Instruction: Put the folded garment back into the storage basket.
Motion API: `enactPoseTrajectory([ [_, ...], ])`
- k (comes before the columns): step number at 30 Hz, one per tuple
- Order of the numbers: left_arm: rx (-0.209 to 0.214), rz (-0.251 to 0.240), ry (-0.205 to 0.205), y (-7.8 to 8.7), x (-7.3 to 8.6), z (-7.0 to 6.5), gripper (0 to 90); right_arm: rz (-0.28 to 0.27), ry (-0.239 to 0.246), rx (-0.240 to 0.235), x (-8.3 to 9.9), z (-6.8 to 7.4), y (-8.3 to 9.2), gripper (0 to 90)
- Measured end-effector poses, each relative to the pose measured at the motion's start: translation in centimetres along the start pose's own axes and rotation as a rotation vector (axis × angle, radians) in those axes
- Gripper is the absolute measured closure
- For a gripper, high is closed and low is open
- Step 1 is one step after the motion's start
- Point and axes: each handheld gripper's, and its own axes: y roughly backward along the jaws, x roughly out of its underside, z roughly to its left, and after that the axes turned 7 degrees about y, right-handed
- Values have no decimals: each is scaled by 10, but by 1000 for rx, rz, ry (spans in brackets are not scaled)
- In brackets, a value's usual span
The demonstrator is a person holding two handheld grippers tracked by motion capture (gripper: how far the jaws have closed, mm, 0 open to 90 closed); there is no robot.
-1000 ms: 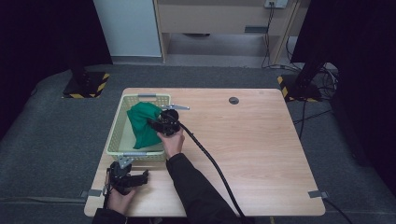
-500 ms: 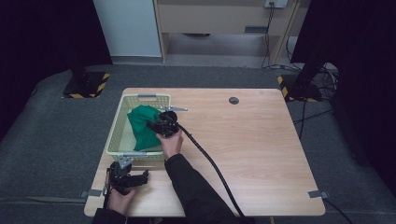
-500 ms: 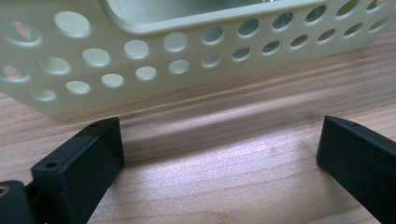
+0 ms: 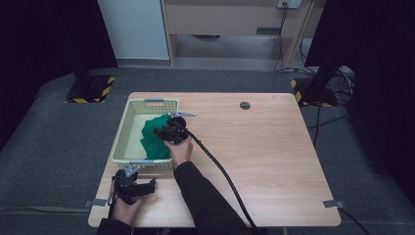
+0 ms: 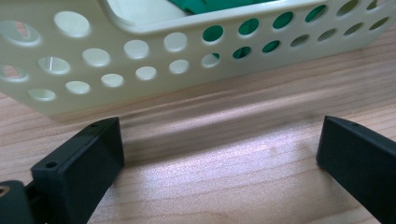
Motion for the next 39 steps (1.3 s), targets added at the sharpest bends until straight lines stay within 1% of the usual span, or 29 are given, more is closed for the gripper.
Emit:
enactPoseTrajectory([
  [2, 0, 0, 0, 0, 0, 0, 0, -4, 6, 18, -1, -1, 2, 514],
  [6, 0, 0, 0, 0, 0, 0, 0, -17, 14, 40, -3, -2, 5, 467],
  [8, 0, 0, 0, 0, 0, 0, 0, -21, 26, 44, -4, -2, 7, 455],
  [16, 0, 0, 0, 0, 0, 0, 0, -50, 70, 73, -9, -1, 15, 359],
  [22, 0, -1, 0, 0, 0, 0, 0, -64, 98, 86, -11, -2, 21, 338],
  [30, 0, 0, 0, 0, 0, 0, 0, -83, 125, 88, -14, -1, 30, 317],
  [35, 0, 1, 0, 0, 0, 0, 0, -105, 127, 93, -15, -1, 36, 294],
  [39, 0, 1, 0, 0, 0, 0, 0, -111, 143, 104, -17, -1, 41, 282],
])
